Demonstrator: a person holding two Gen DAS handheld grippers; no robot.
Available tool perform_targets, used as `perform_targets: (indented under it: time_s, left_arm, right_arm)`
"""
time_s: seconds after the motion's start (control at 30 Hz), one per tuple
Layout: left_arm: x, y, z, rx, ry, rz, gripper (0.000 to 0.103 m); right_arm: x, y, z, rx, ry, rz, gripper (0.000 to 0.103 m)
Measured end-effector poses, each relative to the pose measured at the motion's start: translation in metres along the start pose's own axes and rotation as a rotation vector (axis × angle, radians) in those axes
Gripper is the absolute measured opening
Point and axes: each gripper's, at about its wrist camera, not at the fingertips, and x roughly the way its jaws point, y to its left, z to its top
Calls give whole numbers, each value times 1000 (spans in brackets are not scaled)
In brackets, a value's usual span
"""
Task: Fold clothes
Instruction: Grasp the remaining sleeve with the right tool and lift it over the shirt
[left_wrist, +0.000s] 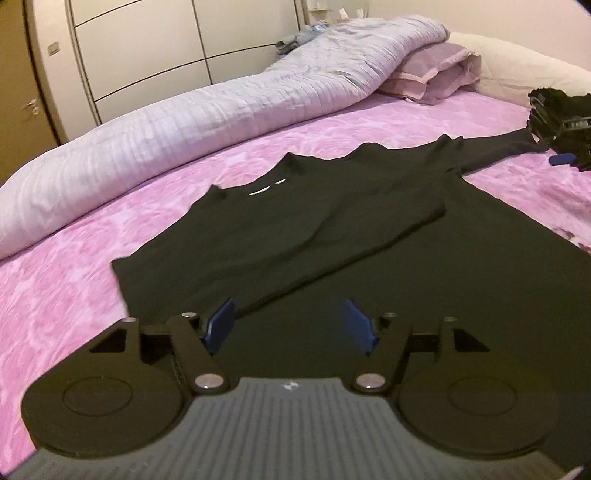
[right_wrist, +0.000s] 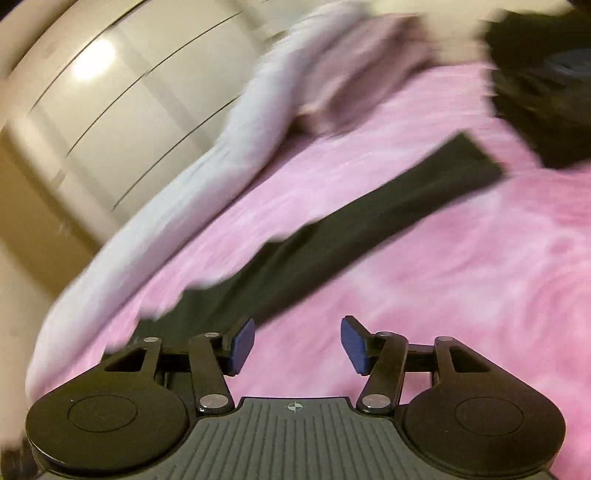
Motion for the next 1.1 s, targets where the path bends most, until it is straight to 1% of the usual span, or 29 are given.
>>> perform_targets:
  time_s: [0.13, 0.23, 0.3, 0.37, 0.43, 0.5, 0.53, 0.57, 0.6, 0.63, 0.67, 0.7, 0.73, 0.9, 0.93, 1.03, 1.1]
  left_arm:
    - [36, -9, 16, 11, 18, -3, 65]
    - [60, -14, 21, 14, 34, -5, 65]
    - [76, -17, 22, 12, 47, -2, 65]
    - [90, -19, 22, 12, 64, 2, 65]
    - [98, -20, 21, 7, 73, 7, 65]
    - [104, -21, 21, 0, 80, 12, 65]
    - [104, -21, 21, -2, 81, 14, 65]
    - [101, -20, 21, -2, 77, 17, 65]
    - [98, -20, 22, -2, 73, 19, 65]
    - [95, -20, 22, -2, 70, 21, 65]
    - [91, -19, 23, -3, 64, 24, 65]
    - [84, -17, 23, -3, 56, 28, 65]
    - [78, -15, 23, -4, 47, 32, 65]
    - [37, 2, 17, -32, -7, 64, 66]
    - [29, 6, 15, -39, -18, 72, 67]
    - [4, 26, -1, -73, -39, 100, 70]
    - [-9, 43, -16, -104, -32, 118, 70]
  right_arm:
    - [29, -52, 38, 124, -48, -72, 59]
    - [44, -83, 62, 204, -87, -125, 59]
    - [51, -108, 74, 275, -124, -89, 59]
    - [60, -123, 83, 329, -155, -56, 59]
    - [67, -128, 88, 350, -168, -27, 59]
    - [74, -130, 93, 359, -174, -26, 58]
    - [76, -130, 96, 360, -176, -28, 56]
    - [77, -129, 97, 345, -172, -43, 33]
    - [78, -126, 98, 323, -171, -61, 6]
    - [76, -117, 98, 272, -175, -95, 6]
    - [74, -108, 98, 216, -178, -125, 5]
    - [71, -90, 95, 138, -172, -134, 4]
    - [68, -62, 89, 44, -172, -132, 4]
    - [49, 113, 42, -393, -220, 57, 3]
    - [46, 148, 29, -479, -226, 106, 3]
    - [43, 255, -54, -714, -188, 422, 3]
    - [64, 298, -126, -844, -65, 487, 3]
